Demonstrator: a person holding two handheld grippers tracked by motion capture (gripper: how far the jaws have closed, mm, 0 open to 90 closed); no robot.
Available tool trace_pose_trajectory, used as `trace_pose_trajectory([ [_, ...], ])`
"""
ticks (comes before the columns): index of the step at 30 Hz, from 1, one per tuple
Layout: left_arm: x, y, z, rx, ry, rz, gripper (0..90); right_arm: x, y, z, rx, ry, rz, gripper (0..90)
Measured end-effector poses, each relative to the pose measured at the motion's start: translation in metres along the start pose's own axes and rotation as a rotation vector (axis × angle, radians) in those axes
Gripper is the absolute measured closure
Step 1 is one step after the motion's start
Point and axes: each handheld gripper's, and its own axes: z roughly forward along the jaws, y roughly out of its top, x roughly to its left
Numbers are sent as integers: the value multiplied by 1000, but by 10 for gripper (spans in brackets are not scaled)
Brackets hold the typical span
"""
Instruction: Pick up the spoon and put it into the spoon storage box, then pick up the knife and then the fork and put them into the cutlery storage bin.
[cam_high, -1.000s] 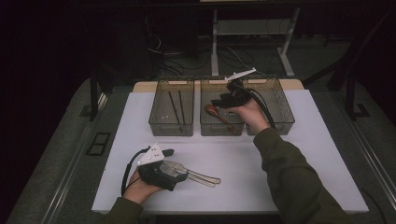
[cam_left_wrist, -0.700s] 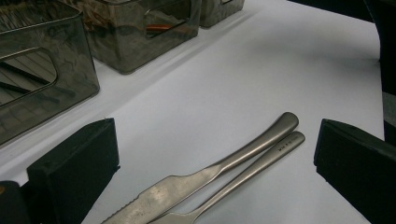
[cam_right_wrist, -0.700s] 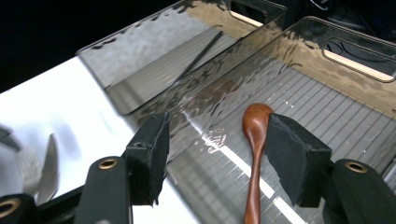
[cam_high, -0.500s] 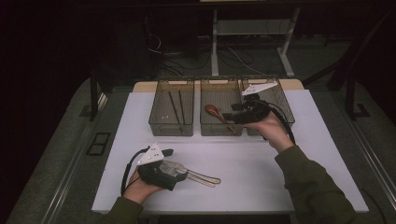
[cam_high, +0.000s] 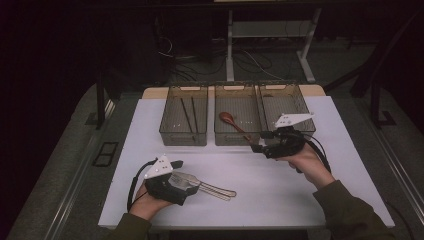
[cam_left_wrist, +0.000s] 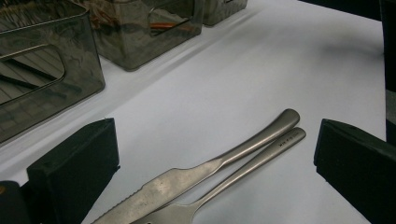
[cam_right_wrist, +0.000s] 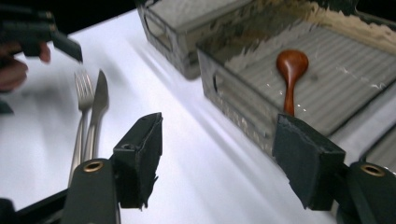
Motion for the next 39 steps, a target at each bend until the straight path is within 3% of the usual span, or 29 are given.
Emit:
trace_pose_trajectory([
  [11,0,1,-1,-6,6,-2,0,6,-49,-19,-21,-76,35,245],
  [19,-1,3,1,-1,6,10,0,10,-78,-38,-52,-89,43,190],
  [24,-1,3,1,2,9,8,0,12,-92,-45,-66,-85,67,187],
  [28,-2,3,0,5,10,11,0,15,-103,-45,-43,-77,73,184],
  [39,-1,3,0,9,19,12,0,15,-120,-49,-18,-106,50,170],
])
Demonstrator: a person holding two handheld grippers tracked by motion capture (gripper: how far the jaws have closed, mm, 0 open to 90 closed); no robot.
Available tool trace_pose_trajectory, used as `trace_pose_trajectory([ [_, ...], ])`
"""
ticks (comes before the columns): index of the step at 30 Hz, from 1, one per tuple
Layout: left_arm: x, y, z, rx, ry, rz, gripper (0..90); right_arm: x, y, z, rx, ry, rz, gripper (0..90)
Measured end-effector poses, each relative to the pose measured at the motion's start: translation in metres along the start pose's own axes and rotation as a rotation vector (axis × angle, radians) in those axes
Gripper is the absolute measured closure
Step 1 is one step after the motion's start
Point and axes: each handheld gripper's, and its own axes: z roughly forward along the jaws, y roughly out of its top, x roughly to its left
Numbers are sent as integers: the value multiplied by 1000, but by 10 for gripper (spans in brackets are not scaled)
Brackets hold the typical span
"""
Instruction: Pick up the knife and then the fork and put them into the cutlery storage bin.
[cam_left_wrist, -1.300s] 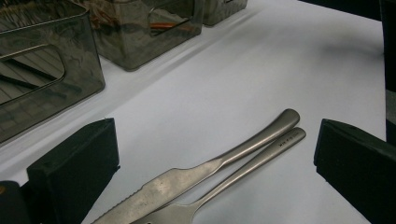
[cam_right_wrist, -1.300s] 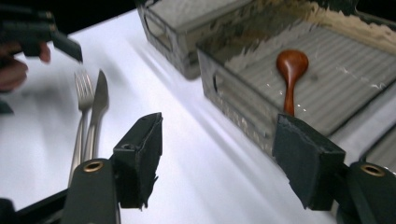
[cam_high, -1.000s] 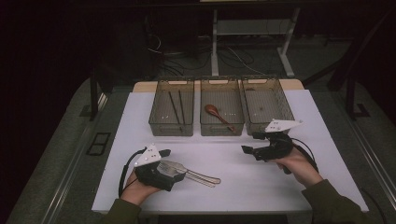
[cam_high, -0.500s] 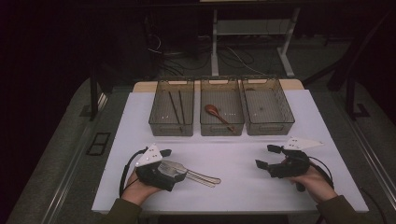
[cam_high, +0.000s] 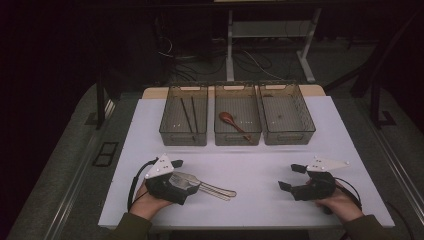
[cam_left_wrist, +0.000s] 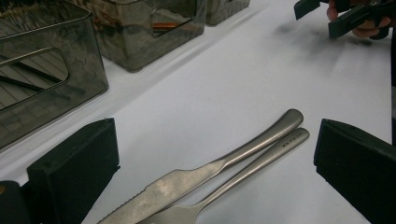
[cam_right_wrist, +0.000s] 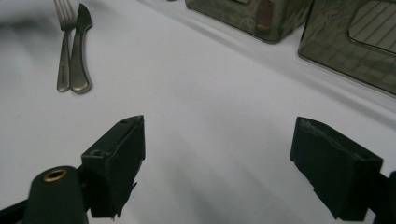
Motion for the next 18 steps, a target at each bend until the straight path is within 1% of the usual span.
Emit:
trace_pose_trajectory([
  [1,0,0,0,1,1,1,0,-1,-1,-1,11,-8,-6,168],
  [4,1,0,0,2,0,1,10,-2,-1,0,15,-8,-8,168],
  [5,3,0,-1,14,-1,10,22,-2,-1,0,20,-6,-4,168],
  [7,3,0,-1,12,3,6,30,-1,-1,1,24,-4,-3,168],
  [8,5,0,-2,17,8,6,88,-1,-1,1,27,-3,-5,168],
  [9,6,0,-3,19,12,6,88,-1,-1,1,30,-4,-9,168],
  [11,9,1,-5,46,29,8,170,-1,-2,2,39,0,-12,168],
  [12,9,1,-5,46,29,8,212,-1,-2,2,39,0,-12,168],
  [13,10,1,-6,52,33,9,212,0,-2,1,45,1,-14,168],
  [14,11,2,-6,57,35,9,264,0,-3,1,45,-1,-16,168],
  [15,13,3,-7,68,35,10,367,0,-3,1,49,2,-18,168],
  [17,15,3,-6,79,33,5,473,0,-3,1,54,4,-19,168],
  [18,16,3,-5,93,32,5,521,-1,-3,2,55,2,-19,168],
])
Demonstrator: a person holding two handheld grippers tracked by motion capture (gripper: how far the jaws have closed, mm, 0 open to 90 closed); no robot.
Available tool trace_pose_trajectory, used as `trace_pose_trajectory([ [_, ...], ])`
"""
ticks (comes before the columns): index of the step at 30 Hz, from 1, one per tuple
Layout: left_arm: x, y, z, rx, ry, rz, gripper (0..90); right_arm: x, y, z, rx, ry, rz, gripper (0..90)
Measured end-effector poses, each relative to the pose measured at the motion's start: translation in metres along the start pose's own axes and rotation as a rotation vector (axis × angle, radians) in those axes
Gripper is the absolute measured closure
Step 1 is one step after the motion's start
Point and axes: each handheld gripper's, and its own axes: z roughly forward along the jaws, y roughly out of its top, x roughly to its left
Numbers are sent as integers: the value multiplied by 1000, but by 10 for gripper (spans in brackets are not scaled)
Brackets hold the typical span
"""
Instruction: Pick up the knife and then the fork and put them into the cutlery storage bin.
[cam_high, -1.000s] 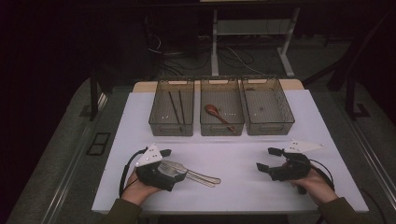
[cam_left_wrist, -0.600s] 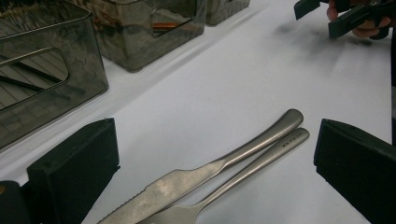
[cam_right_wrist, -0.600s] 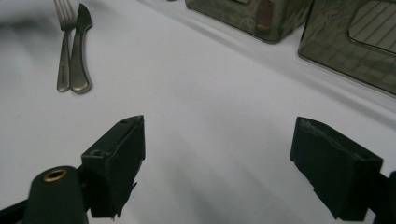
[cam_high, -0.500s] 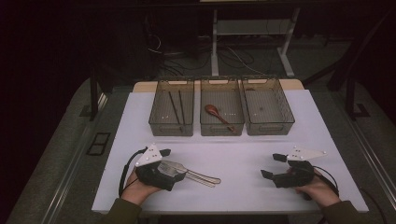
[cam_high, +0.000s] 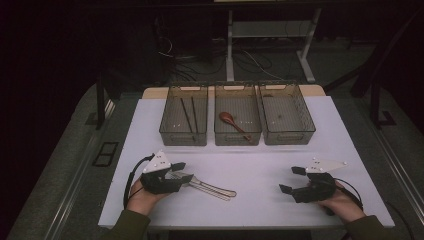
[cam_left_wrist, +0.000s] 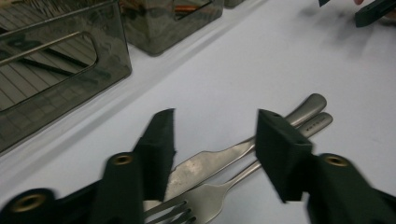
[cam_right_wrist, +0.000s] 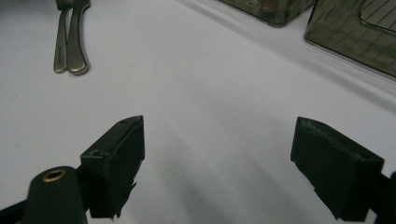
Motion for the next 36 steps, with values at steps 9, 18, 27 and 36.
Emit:
trace_pose_trajectory([
  [9,7,1,10,127,33,23,879,1,0,2,21,2,-5,168],
  [18,20,1,15,233,108,-6,885,0,0,3,25,0,-5,168],
  [27,20,-1,19,289,134,-7,886,0,0,2,26,0,-3,168],
  [36,18,-2,14,323,112,-1,887,0,0,1,24,-3,0,168],
])
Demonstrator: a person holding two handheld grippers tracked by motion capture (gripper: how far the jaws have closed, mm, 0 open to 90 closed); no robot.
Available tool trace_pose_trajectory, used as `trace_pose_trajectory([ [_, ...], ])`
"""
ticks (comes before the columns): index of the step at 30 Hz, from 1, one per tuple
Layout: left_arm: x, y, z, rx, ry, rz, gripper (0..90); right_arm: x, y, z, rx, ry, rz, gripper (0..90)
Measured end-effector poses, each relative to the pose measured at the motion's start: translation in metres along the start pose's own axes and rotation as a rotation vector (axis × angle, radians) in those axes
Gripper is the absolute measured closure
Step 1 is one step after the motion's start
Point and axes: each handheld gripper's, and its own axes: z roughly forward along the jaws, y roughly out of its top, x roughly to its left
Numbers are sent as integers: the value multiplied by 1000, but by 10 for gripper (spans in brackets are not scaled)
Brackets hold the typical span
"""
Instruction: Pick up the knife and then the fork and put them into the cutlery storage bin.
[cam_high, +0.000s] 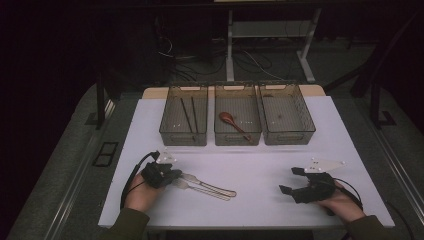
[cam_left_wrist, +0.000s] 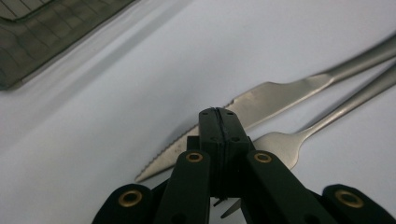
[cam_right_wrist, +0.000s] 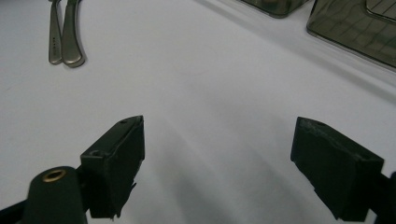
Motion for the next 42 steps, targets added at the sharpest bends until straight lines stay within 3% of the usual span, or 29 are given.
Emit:
trace_pose_trajectory([
  [20,-25,-21,-17,36,-116,24,886,-1,-1,-1,2,0,5,168],
  [25,-26,-21,-21,-18,-134,41,862,-1,0,0,3,1,2,168],
  [27,-28,-17,-23,-79,-162,63,816,0,0,0,2,3,0,168],
  [29,-36,-11,-20,-150,-216,105,773,0,0,0,4,1,3,168],
  [32,-41,-8,-16,-167,-249,131,738,0,0,1,5,3,2,168],
  [36,-48,-4,-7,-155,-289,175,726,0,0,1,6,5,2,168],
  [42,-50,-5,6,-99,-302,205,744,0,0,1,7,7,-1,168],
])
